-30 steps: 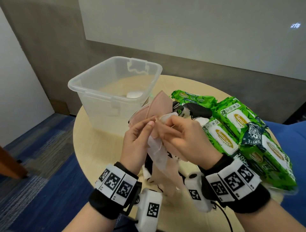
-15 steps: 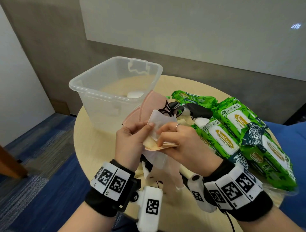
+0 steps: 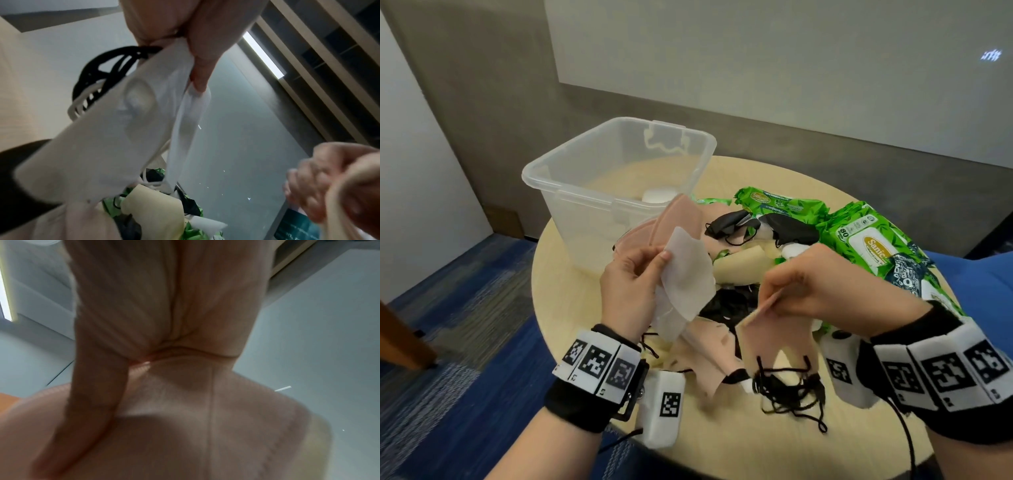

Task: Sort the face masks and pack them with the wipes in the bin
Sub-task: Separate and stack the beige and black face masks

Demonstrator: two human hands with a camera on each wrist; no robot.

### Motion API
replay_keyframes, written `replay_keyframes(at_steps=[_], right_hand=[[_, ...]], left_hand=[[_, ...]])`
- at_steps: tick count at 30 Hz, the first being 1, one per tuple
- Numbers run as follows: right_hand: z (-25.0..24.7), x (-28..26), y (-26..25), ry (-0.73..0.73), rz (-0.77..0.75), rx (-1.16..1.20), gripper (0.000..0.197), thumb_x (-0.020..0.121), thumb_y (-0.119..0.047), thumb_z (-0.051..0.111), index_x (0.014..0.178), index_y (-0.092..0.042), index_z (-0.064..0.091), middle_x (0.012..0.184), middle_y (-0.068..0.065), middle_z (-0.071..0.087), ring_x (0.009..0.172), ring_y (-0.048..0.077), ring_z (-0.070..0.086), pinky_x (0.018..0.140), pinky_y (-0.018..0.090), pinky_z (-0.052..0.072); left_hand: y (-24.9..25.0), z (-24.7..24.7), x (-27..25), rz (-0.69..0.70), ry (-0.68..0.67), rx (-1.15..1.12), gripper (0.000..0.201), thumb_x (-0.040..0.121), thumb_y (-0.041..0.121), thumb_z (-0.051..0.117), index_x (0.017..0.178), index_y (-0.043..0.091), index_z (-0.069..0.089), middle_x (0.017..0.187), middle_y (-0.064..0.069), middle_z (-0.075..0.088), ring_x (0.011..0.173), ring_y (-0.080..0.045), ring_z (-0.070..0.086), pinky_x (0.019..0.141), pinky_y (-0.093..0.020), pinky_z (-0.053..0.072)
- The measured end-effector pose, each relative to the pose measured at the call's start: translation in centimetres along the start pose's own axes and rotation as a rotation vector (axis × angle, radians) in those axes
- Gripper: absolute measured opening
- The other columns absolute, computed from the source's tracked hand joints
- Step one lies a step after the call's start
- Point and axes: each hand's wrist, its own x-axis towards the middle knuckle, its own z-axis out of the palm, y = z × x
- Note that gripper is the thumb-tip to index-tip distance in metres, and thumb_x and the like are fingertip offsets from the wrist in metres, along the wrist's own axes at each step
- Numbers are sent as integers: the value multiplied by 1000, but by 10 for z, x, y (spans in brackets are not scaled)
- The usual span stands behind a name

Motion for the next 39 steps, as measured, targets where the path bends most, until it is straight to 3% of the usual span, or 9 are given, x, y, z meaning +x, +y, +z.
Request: replay_keyframes(at_steps=[6, 9, 14, 17, 21, 26, 31, 36, 39], right_hand=[[19, 27, -6, 232, -193, -315, 3, 62, -22, 67, 64, -24, 69, 102, 6, 65, 86, 24, 57, 65, 35, 42], [29, 35, -8, 318, -219, -386, 1, 60, -24, 68, 60, -24, 67, 100, 3, 66, 92, 29, 60, 66, 40, 43], [31, 35, -1, 328, -205, -213, 3, 65, -12, 68, 66, -13, 71, 67, 3, 63, 64, 23, 60, 57, 29, 41], [25, 26, 3, 446, -52, 171, 5, 67, -13, 72, 69, -9, 72, 67, 5, 64, 64, 17, 59, 61, 29, 44], [18, 14, 14, 587, 167, 517, 13, 70, 1, 75, 69, -11, 69, 69, 4, 65, 67, 9, 55, 65, 27, 42], [25, 11, 23, 660, 302, 721, 12, 72, 2, 73, 67, -7, 66, 66, 6, 61, 65, 12, 52, 64, 28, 41], [30, 8, 27, 647, 286, 756, 11, 73, 2, 72, 68, -6, 66, 69, 8, 62, 68, 17, 54, 69, 34, 43], [23, 6, 25, 606, 90, 578, 10, 65, -18, 75, 70, -25, 70, 73, -8, 66, 72, 8, 60, 71, 22, 46], [22, 6, 20, 559, -27, 487, 11, 63, -24, 69, 74, -23, 72, 75, -6, 67, 73, 7, 61, 70, 16, 46]], left_hand=[[12, 11, -12, 63, -307, 72, 19, 83, 10, 66, 75, 27, 69, 75, 14, 69, 66, 4, 60, 62, -12, 47], [15, 14, -16, 48, -372, 39, 12, 81, 12, 67, 79, 23, 71, 79, 5, 72, 72, -8, 64, 68, -24, 53], [19, 11, -18, 11, -399, -68, 12, 82, 9, 64, 85, 17, 73, 81, 1, 74, 76, -7, 63, 71, -20, 51], [20, 10, -20, -21, -354, -167, 9, 82, 11, 65, 88, 13, 72, 83, 8, 74, 82, 0, 66, 72, -10, 47], [17, 8, -22, -87, -256, -319, 16, 74, 21, 68, 89, 14, 72, 88, 1, 75, 89, -9, 68, 76, -18, 51], [21, 13, -27, -117, -267, -341, 21, 78, -5, 64, 90, 11, 69, 79, 3, 74, 76, -7, 69, 65, -17, 53], [18, 12, -25, -143, -300, -305, 29, 70, -10, 71, 92, 10, 69, 80, -4, 74, 74, -15, 70, 64, -24, 55], [25, 13, -24, -219, -341, -453, 30, 70, 35, 60, 86, 15, 76, 98, -8, 73, 98, -23, 66, 75, -27, 54], [24, 14, -21, -249, -347, -421, 34, 81, 35, 49, 87, 16, 76, 98, -10, 72, 101, -27, 65, 88, -40, 51]])
